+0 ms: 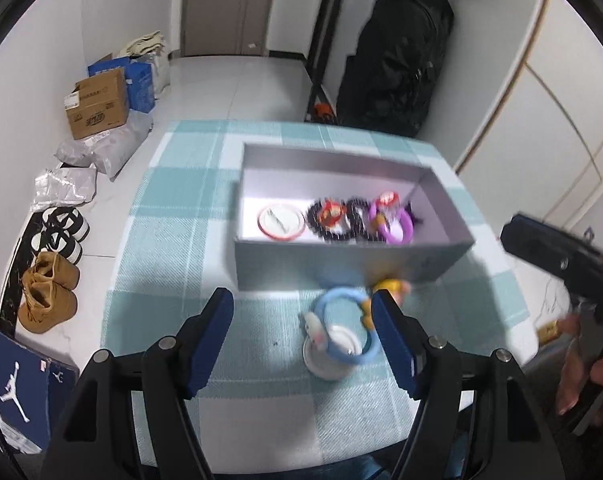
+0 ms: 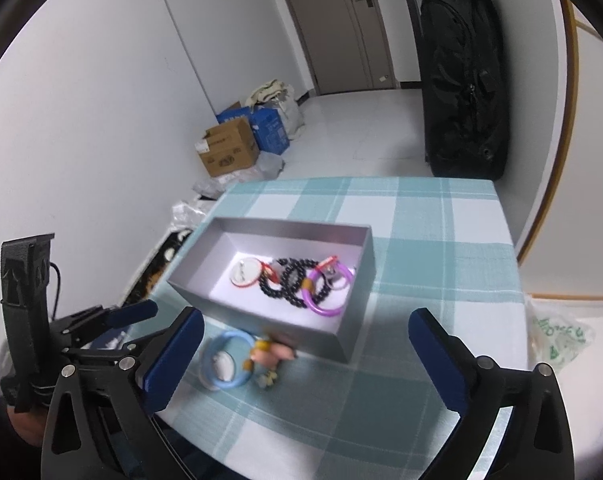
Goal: Organize jewelry
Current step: 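Withdraw both tools from the box toward the blue ring and pink figure, then grasp the blue ring toy with the left tool and lift it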
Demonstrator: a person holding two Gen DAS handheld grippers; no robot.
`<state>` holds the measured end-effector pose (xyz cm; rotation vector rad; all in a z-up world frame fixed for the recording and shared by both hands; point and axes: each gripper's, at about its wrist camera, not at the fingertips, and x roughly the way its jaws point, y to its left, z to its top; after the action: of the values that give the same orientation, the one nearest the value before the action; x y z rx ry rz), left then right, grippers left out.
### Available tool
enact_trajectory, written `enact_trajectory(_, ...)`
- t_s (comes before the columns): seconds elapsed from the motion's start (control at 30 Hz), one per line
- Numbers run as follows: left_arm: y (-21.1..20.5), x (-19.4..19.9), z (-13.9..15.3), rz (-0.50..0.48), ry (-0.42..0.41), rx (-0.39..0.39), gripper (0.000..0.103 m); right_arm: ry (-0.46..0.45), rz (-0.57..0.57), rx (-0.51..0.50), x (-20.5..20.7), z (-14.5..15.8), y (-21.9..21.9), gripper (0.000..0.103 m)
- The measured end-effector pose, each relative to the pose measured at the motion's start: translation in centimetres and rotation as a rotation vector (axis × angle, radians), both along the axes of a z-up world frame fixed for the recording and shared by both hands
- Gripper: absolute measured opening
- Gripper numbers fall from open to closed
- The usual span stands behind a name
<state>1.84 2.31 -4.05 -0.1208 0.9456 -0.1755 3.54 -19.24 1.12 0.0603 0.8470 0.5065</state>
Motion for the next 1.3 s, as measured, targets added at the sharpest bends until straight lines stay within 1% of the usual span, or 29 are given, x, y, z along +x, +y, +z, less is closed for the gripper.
enact_trajectory(0.07, -0.4, 0.0, -0.8, -0.027, 0.030, 0.018, 0.067, 0.005, -0.004, -0.020, -0.2, -0.3, 0.0, 0.103)
enact_trajectory(0.2, -0.6, 0.0, -2.1, -0.060, 0.082, -0.005, 0.067, 0.023, -0.014, -0.019, -0.2, -0.7, -0.5, 0.103)
enact_trajectory(0.33, -1.3, -0.1, -2.0, -0.083, 0.084, 0.013, 0.067, 0.035, -0.019, -0.014, -0.3, -0.8, -0.8, 0.103)
enact_trajectory(0.47, -2.4, 0.1, -2.6, -0.116, 0.106, 0.038, 0.067, 0.038, -0.017, -0.014, -0.4, -0.8, -0.9, 0.103)
enact_trajectory(0.57, -2.9, 0.2, -3.2, -0.131, 0.110, 0.084, 0.067, 0.042, -0.016, -0.011, -0.5, -0.8, -0.9, 0.103)
enact_trajectory(0.6, -3.2, 0.2, -3.2, -0.139, 0.093, 0.107, 0.067, 0.041, -0.016, -0.011, -0.5, -0.8, -0.9, 0.103)
enact_trajectory(0.7, -3.5, 0.0, -3.2, -0.152, 0.081, 0.134, 0.067, 0.041, -0.019, -0.008, -0.5, -0.8, -0.9, 0.103)
enact_trajectory(0.77, -3.5, -0.1, -3.0, -0.165, 0.073, 0.125, 0.067, 0.042, -0.022, -0.004, -0.5, -0.7, -1.0, 0.103)
enact_trajectory(0.83, -3.7, -0.1, -2.9, -0.169, 0.064, 0.136, 0.067, 0.046, -0.022, -0.002, -0.4, -0.8, -1.0, 0.103)
enact_trajectory(0.9, -3.7, -0.3, -2.9, -0.182, 0.059, 0.132, 0.055, 0.047, -0.021, -0.005, -0.4, -0.8, -1.0, 0.103)
enact_trajectory(1.03, -3.6, -0.2, -2.9, -0.182, 0.068, 0.133, 0.055, 0.053, -0.019, -0.011, -0.4, -1.0, -0.9, 0.103)
enact_trajectory(1.17, -3.3, 0.3, -2.8, -0.170, 0.081, 0.105, 0.054, 0.066, -0.028, -0.010, -0.2, -1.2, -1.0, 0.103)
enact_trajectory(1.3, -2.9, 0.1, -2.0, -0.159, 0.069, 0.065, 0.054, 0.096, -0.037, 0.002, 0.0, -1.7, -1.3, 0.103)
